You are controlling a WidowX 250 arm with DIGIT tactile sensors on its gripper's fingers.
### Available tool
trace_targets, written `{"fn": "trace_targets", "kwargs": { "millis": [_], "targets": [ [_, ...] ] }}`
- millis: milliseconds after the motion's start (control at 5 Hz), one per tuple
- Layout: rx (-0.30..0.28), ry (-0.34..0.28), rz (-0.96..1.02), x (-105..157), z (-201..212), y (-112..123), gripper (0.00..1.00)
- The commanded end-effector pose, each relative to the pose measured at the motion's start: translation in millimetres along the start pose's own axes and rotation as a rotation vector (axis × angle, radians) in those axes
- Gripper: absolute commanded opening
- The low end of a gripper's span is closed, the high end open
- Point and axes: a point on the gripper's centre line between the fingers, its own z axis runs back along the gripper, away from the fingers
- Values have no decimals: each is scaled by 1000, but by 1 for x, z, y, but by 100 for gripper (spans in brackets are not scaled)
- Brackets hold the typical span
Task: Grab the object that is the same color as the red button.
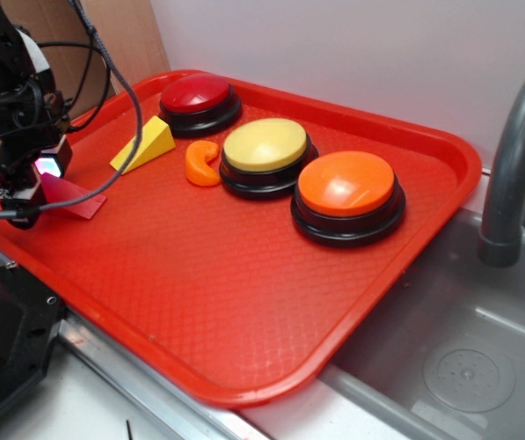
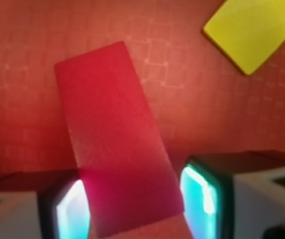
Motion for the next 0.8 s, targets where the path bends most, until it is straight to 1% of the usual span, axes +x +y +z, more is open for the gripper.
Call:
{"fn": "trace_targets", "kwargs": {
  "millis": [0,200,400,600],
  "targets": [
    [-46,-23,206,5,31,6,2],
    [-97,-103,458,3,82,5,0],
    [-67,-162,672,-7,130,-3,0],
    [-96,-208,697,-2,165,-24,0]
  ]
}}
